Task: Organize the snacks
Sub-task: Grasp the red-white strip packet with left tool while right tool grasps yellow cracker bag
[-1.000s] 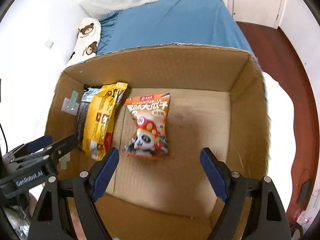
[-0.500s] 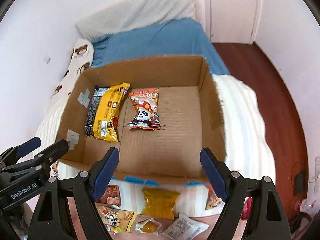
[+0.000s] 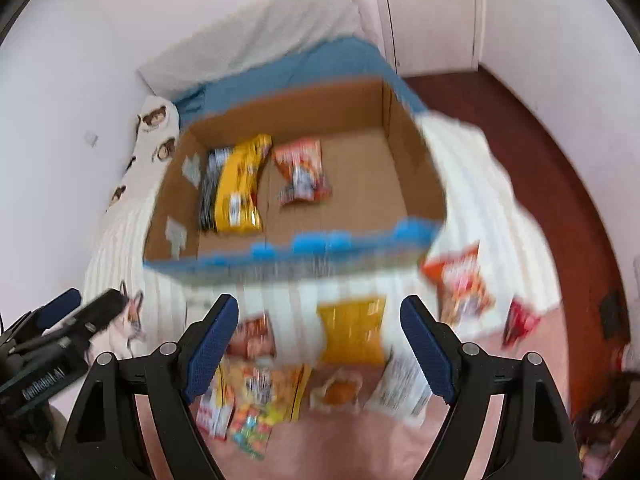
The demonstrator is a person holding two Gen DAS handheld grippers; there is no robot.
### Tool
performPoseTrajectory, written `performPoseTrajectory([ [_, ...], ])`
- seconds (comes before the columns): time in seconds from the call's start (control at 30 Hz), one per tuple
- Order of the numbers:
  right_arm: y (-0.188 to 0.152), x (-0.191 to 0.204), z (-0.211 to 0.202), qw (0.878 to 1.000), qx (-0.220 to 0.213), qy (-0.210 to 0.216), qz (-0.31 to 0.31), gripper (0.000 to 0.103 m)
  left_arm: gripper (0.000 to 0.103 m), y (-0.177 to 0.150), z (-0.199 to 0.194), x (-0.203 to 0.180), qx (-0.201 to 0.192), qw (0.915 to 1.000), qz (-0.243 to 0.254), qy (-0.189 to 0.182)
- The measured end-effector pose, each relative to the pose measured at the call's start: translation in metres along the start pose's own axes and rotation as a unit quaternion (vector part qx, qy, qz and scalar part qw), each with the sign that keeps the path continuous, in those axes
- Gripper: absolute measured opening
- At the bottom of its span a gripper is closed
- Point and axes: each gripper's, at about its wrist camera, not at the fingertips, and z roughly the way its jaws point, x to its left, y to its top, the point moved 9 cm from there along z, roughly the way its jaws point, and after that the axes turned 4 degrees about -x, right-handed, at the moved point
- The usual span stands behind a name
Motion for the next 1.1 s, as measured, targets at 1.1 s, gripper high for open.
performPoseTrajectory([
  [1.1, -0.176, 0.087, 0.17, 0.906, 0.219, 0.022, -0.361, 0.054, 0.049, -0.212, 0.12, 0.073, 0.219, 0.9702, -0.045, 0.094],
])
